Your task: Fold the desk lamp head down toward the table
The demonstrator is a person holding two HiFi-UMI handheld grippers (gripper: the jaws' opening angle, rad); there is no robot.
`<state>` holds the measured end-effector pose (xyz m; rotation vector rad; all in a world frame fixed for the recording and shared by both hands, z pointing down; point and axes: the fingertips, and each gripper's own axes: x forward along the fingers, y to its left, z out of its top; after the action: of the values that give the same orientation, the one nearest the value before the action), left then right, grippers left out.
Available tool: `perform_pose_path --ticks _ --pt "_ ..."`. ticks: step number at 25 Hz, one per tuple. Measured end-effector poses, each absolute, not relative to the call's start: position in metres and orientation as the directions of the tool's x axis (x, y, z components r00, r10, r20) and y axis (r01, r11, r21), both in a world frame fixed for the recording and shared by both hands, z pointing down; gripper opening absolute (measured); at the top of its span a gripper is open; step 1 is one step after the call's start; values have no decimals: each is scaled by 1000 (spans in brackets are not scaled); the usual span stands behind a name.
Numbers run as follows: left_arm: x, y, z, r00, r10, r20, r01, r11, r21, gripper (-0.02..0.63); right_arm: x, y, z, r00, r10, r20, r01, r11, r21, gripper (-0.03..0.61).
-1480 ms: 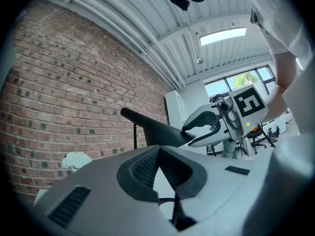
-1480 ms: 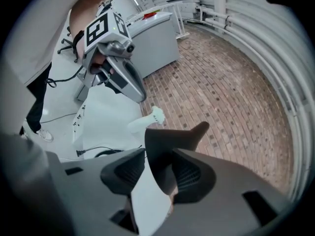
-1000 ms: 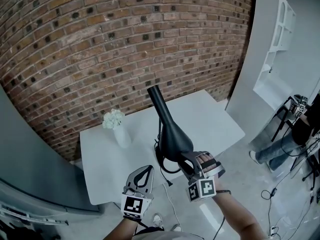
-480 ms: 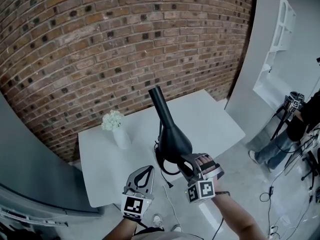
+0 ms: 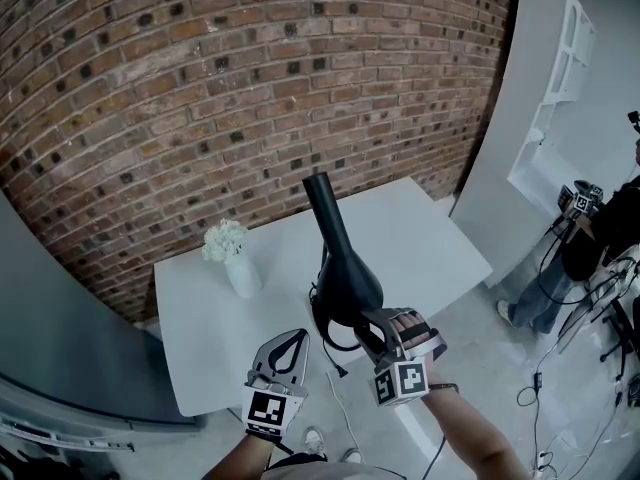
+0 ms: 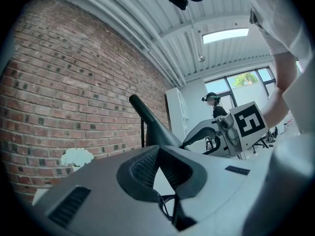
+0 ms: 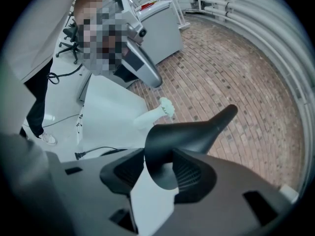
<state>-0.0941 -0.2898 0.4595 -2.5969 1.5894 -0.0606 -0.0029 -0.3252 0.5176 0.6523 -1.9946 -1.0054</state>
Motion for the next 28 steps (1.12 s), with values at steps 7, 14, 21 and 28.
perform_pose_path --ticks 7,14,21,28 --pt "-94 -297 462 464 -886 -21 -883 -460 -93 8 -5 -327 519 -550 -725 415 -112 557 823 178" --pt "-90 -301 463 474 -880 -17 -877 -470 -99 8 3 -316 515 -542 -745 388 -262 589 765 176" --pt "-83 -295 464 480 -877 -15 -873 -476 -104 8 15 -304 504 -542 -772 331 -447 598 665 127" --pt "-75 -281 455 478 -878 -31 -875 -473 -103 8 16 -290 484 -569 -774 277 -535 604 591 117"
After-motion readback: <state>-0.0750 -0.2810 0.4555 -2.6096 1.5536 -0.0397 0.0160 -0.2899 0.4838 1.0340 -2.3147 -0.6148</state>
